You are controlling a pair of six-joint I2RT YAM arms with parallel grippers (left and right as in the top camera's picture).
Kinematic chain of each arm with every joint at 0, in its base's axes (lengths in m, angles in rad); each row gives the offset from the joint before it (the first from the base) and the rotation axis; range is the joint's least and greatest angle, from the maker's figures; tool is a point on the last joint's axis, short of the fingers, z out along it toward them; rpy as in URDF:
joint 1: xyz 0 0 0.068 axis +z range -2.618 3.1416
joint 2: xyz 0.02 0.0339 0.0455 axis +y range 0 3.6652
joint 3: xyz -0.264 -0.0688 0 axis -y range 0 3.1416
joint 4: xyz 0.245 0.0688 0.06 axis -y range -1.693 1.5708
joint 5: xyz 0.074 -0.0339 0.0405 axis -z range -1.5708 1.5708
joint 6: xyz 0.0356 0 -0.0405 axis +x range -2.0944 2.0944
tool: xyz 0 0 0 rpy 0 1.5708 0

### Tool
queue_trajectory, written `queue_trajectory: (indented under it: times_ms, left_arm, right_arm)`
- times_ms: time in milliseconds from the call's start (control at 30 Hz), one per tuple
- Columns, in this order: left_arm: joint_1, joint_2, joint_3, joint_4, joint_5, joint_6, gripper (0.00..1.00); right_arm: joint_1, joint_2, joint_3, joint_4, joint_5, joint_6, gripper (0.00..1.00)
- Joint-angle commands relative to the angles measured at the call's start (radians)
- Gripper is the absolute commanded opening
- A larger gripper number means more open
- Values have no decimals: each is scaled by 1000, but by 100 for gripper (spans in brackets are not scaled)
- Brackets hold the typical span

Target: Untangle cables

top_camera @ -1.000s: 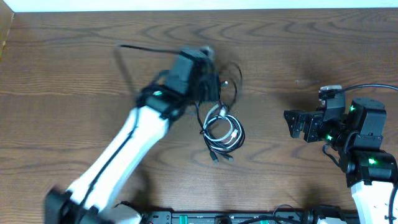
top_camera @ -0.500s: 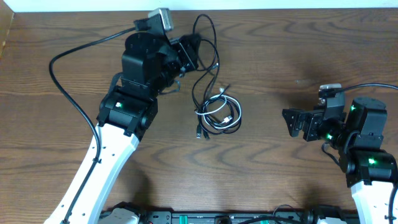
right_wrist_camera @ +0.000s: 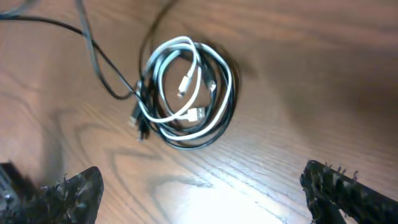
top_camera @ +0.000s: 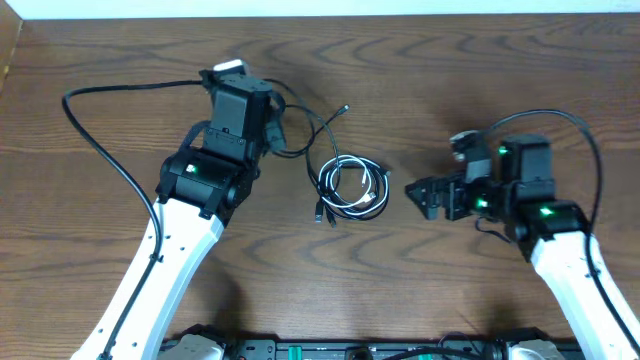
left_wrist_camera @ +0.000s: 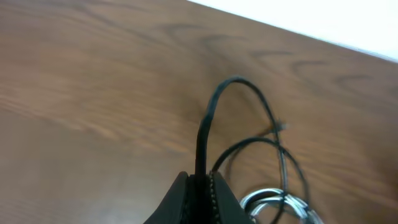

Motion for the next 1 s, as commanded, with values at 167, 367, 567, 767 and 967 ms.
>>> queue_trajectory:
  times_ms: [167,367,567,767,967]
  left_arm:
    - [3,-11,8,-221,-97,24,8]
    - [3,-11,8,-238,-76,24,8]
    - [3,-11,8,-239,-63,24,8]
    - [3,-11,8,-239,-63,24,8]
    - [3,-11,8,-239,-63,24,8]
  right_arm:
    - [196,160,15,138,322,75,83]
    - [319,270,15,253,487,195,81]
    - [389,390,15,353,570,340,66]
    - [411,455,15,412,623,447,51]
    - [411,502,15,432,665,544,32]
